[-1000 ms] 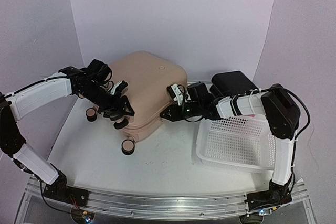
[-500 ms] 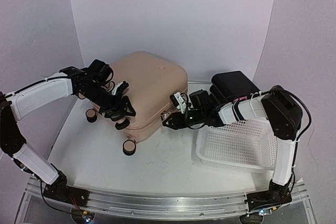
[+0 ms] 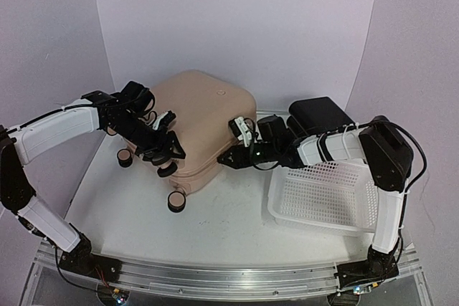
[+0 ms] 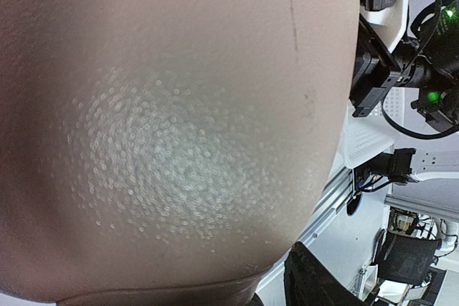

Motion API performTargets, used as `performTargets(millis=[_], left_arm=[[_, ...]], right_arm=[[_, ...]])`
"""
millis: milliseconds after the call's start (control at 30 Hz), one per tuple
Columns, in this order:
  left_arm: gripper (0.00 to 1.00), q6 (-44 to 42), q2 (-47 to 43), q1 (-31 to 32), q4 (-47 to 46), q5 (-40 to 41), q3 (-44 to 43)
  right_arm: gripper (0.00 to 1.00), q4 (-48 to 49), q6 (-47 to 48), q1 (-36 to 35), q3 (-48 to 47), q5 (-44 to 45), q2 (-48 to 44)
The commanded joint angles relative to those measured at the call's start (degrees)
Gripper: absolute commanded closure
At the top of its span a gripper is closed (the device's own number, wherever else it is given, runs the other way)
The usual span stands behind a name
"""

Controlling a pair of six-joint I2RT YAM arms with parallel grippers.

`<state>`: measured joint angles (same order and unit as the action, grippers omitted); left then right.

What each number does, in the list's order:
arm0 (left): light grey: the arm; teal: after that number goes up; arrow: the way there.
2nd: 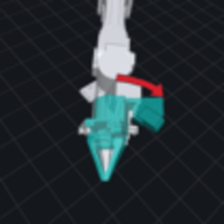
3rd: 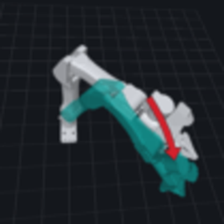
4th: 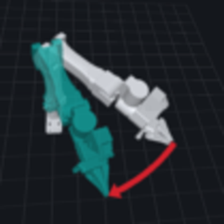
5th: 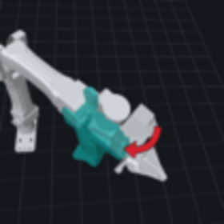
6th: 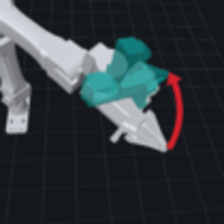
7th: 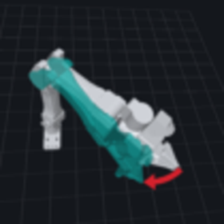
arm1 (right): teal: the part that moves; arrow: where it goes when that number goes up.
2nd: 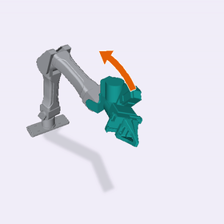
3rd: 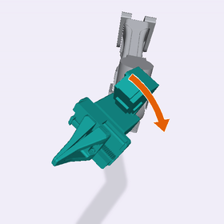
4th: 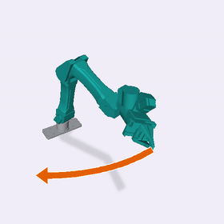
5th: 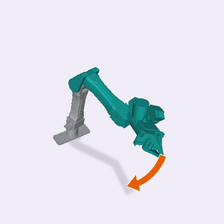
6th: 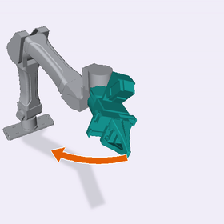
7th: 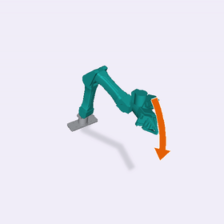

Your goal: Open, take out, and arrange the luggage

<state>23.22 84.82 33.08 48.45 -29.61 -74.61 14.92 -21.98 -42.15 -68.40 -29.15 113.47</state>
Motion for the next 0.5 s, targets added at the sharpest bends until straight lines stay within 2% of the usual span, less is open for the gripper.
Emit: performTargets(millis=[0,267,467], left_arm=[[0.85,-2.75,-1.62,2.95,-2.45,-10.39,-3.16],[0.86,-2.49,-1.71,3.13,-2.44,-11.02,-3.39],[0.86,-2.22,-1.66,3.22,-2.54,-11.44,-4.03]], right_arm=[[0.65,2.92,0.37,-0.3,-3.21,-0.22,1.14],[0.63,3.72,1.84,-0.3,-4.58,-1.3,3.88],[0.68,5.38,2.2,-0.6,-4.57,-2.1,5.08]])
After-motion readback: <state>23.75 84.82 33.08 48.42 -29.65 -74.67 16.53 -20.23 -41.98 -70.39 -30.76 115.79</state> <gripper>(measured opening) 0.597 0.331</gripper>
